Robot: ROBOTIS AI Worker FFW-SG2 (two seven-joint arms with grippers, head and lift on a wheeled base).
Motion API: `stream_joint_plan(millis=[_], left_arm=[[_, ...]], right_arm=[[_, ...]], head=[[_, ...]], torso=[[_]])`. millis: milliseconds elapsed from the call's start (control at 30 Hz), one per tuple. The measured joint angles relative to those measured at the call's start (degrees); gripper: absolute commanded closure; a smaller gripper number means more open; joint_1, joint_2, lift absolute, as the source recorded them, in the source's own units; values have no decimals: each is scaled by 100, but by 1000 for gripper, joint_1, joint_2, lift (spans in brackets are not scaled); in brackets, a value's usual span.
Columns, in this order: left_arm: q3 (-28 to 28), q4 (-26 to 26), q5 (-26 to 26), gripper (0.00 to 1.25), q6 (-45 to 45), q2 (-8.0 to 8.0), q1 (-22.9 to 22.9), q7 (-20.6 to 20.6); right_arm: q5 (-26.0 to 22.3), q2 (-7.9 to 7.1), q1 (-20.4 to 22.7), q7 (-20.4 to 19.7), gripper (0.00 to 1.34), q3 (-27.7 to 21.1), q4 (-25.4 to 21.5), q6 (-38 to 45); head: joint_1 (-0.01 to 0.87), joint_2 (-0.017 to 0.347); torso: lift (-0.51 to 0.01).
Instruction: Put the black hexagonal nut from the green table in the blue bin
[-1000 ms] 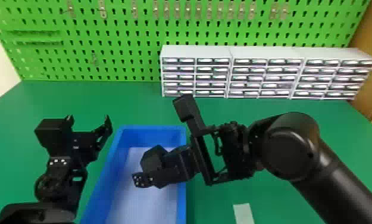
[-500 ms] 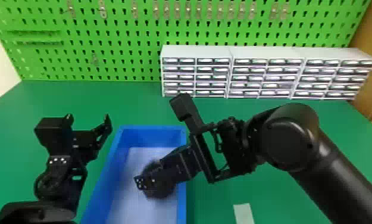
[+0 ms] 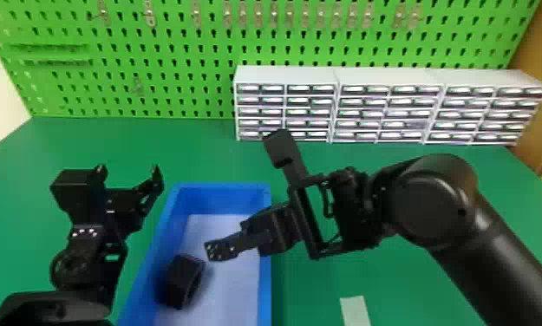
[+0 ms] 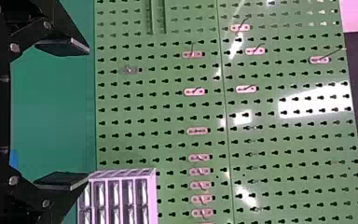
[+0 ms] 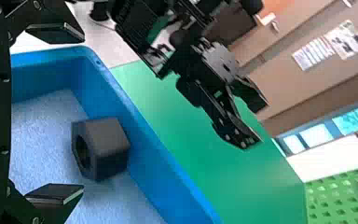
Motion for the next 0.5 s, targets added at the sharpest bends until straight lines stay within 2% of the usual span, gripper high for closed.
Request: stream_joint_plan(millis=[233,500], left_arm=[[-12,21,-13,308,5,0,-5,0],[-28,32,-8,308,3,0,2,0]], right_arm=[[310,86,338,89,167,-726,-66,-94],[1058,318,782,302,167,-1723,-261,-452]], head=[[657,57],[657,57]], torso=[[-95],[-95]])
